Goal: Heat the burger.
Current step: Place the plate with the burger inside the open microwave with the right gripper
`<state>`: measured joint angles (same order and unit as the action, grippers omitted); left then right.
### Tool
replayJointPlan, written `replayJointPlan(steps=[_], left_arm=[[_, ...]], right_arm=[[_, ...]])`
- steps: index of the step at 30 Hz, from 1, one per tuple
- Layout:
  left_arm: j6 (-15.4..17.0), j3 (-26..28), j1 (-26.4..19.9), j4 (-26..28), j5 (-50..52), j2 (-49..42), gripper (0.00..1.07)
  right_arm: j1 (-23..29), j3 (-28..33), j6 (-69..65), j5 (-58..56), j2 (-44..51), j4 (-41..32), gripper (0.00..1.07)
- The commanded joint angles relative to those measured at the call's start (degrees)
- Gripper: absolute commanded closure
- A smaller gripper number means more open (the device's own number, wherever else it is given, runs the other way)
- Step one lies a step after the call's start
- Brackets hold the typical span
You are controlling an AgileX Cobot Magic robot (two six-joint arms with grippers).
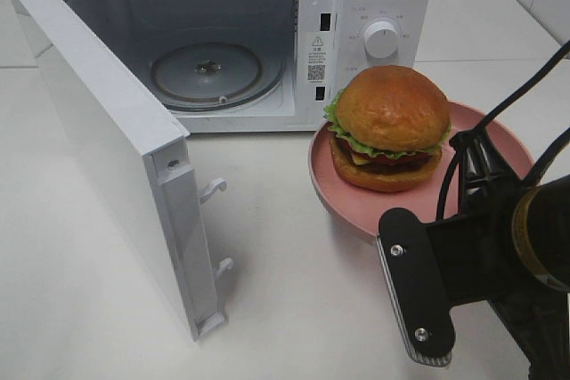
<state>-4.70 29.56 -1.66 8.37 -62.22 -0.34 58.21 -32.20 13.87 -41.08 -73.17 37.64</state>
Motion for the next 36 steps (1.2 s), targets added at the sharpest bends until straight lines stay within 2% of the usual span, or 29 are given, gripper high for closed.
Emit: replayJointPlan(steps=[1,7,13,20,21,26,28,36], left_arm=[[0.46,0.00,0.34,0.11,0.74,-0.80,0.09],[0.46,0.00,0.34,0.11,0.74,-0.80,0.09],[0.46,0.00,0.34,0.11,0.74,-0.80,0.09],[0.46,0.00,0.34,0.11,0.74,-0.80,0.09],[0.46,0.00,0.34,0.11,0.74,-0.80,0.09],[0.46,0.00,0.34,0.11,0.74,-0.80,0.09],[0.46,0.00,0.34,0.11,0.74,-0.80,0.09],[0.46,0.00,0.34,0.11,0.74,-0.80,0.09]], right_arm=[[-2.01,-0.11,3.95,2.64,0.74,3.38,1.07],[-6.93,-0.11,12.43,6.59,0.74,3.32,1.07],[-11.92,-0.17,21.77,12.03,0.74,-0.46,1.07],[-18.28,-0.17,36.61,15.07,0.74,-8.02,1.07],[-20.28,-0.17,41.14,15.53,0.74,-10.77,1.07],[-23.15,-0.17,50.08,17.07,0.74,-16.79,1.07],[-25.84,-0.17,57.52,17.88,0.74,-22.63,1.07],[-26.87,-0.17,69.16,18.33,0.74,-29.05,1.07]])
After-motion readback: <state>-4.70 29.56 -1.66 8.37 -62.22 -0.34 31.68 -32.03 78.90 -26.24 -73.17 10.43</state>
